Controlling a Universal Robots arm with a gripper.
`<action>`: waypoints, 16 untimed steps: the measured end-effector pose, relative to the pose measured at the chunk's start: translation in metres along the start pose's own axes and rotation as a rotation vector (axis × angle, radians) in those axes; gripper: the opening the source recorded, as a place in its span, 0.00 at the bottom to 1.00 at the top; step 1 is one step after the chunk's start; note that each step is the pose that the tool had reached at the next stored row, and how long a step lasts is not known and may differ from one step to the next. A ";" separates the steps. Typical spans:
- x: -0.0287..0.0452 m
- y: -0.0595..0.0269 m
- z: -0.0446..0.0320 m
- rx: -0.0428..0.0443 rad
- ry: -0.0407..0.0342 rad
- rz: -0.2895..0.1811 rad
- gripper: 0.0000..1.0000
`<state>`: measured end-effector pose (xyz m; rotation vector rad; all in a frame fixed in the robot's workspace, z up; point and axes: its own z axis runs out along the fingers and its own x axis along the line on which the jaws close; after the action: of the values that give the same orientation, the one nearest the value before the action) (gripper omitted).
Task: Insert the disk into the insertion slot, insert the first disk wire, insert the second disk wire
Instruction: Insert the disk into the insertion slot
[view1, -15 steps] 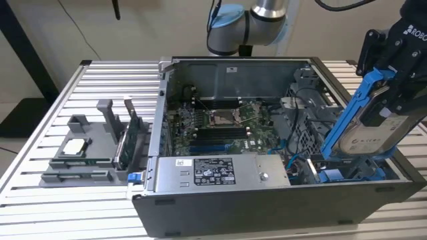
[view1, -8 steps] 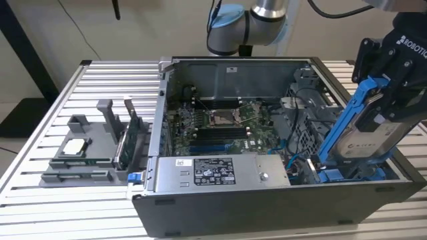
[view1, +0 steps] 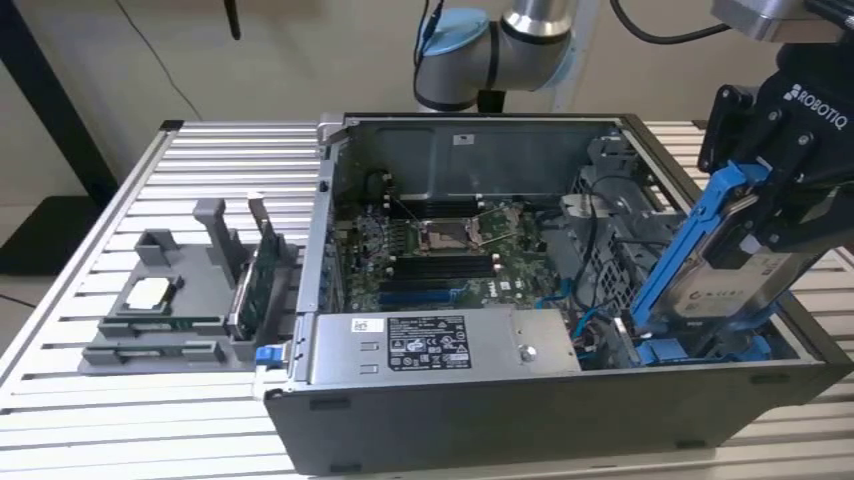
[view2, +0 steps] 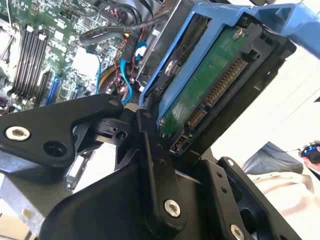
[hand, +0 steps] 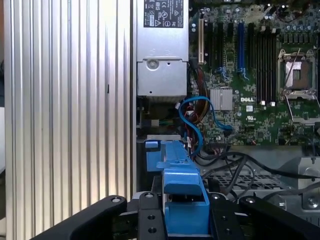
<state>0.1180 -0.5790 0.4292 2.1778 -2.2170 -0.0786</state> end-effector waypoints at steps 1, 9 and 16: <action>0.0000 -0.0003 0.0010 0.0000 -0.0005 0.000 0.33; 0.0001 -0.0021 0.0087 -0.0003 -0.0060 0.008 0.33; -0.0013 -0.0025 0.0150 -0.0011 -0.0064 0.008 0.33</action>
<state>0.1197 -0.5776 0.4141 2.1706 -2.2287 -0.0867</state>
